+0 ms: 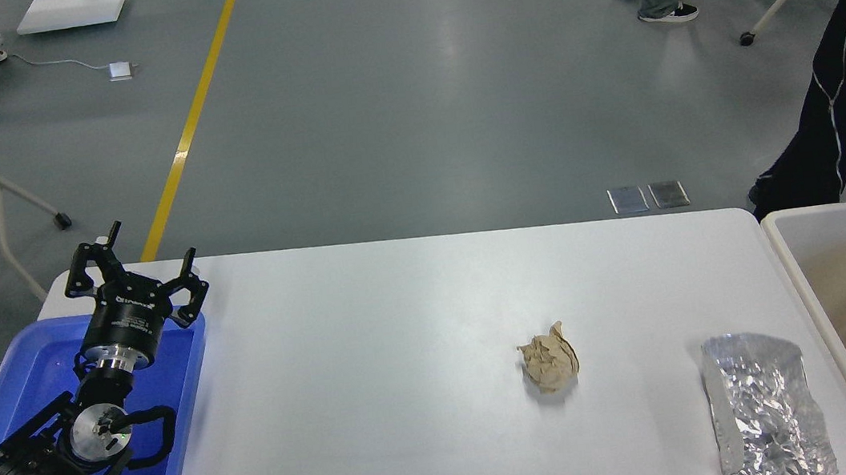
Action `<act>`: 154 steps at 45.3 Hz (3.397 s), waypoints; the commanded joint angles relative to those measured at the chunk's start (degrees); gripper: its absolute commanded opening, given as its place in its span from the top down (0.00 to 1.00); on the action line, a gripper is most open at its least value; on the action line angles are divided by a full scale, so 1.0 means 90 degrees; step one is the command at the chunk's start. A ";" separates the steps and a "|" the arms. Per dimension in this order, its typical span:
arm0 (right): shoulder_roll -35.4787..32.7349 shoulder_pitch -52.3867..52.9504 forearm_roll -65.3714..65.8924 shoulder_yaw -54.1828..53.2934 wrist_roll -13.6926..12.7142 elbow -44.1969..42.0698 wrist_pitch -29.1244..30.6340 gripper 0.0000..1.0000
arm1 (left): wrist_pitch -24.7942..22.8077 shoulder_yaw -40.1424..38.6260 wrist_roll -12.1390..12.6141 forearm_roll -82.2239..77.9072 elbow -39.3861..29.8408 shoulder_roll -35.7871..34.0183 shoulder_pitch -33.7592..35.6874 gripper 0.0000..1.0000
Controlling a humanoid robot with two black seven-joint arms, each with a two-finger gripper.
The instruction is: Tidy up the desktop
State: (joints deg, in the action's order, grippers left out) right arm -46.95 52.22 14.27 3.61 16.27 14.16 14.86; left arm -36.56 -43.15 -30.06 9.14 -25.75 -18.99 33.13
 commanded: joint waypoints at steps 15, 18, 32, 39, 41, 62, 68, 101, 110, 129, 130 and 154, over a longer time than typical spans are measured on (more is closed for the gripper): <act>0.1721 -0.1515 0.0026 0.0019 -0.0411 -0.2549 -0.0431 1.00 | 0.0000 0.0000 0.0000 0.0001 0.0000 0.0000 0.0000 0.00; 0.1809 -0.1544 0.0026 0.0019 -0.0411 -0.2549 -0.0489 1.00 | 0.0000 0.0000 0.0000 0.0001 -0.0001 0.0000 0.0000 0.00; 0.2199 -0.1866 0.0016 0.0019 -0.0411 -0.2540 -0.0606 1.00 | 0.0000 0.0000 0.0000 0.0001 -0.0001 0.0000 0.0000 0.00; 0.2424 -0.2022 0.0016 0.0019 -0.0411 -0.2540 -0.0850 1.00 | 0.0000 0.0000 0.0000 0.0001 -0.0001 0.0000 0.0000 0.00; 0.2473 -0.2042 0.0016 0.0019 -0.0411 -0.2540 -0.0889 1.00 | 0.0000 0.0000 0.0000 0.0001 -0.0001 0.0000 0.0000 0.00; 0.2775 -0.2120 -0.0081 -0.0078 -0.0401 -0.2540 -0.1807 0.11 | 0.0000 0.0000 0.0000 0.0001 -0.0001 0.0000 0.0000 0.00; 0.2854 -0.2130 -0.0091 -0.0088 -0.0401 -0.2520 -0.1837 0.01 | 0.0000 0.0000 0.0000 0.0001 -0.0001 0.0000 0.0000 0.00; 0.3362 -0.0968 -0.0111 -0.0156 -0.0362 -0.2501 -0.1759 0.01 | 0.0000 -0.0010 0.0000 0.0001 -0.0001 0.0000 0.0000 0.00; 0.3235 -0.0295 -0.1222 -0.1103 -0.0362 -0.2559 -0.0100 0.01 | 0.0000 0.0000 0.0000 0.0001 -0.0001 0.0000 0.0000 0.00; 0.3059 0.0672 -0.1839 -0.1475 -0.0411 -0.2510 0.0692 0.01 | 0.0000 0.0000 0.0000 0.0001 -0.0001 0.0000 0.0000 0.00; 0.3059 0.0721 -0.1839 -0.1475 -0.0411 -0.2501 0.0780 0.01 | 0.0000 0.0000 0.0000 0.0001 -0.0001 0.0000 0.0000 0.00; 0.4103 0.1659 -0.1839 -0.1475 -0.0401 -0.2520 0.1093 0.01 | 0.0000 0.0000 0.0000 0.0001 -0.0001 0.0000 0.0000 0.00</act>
State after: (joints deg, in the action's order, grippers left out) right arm -15.12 63.97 -2.04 -9.51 12.59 -8.38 24.06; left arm -36.56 -43.16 -30.06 9.14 -25.75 -18.98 33.14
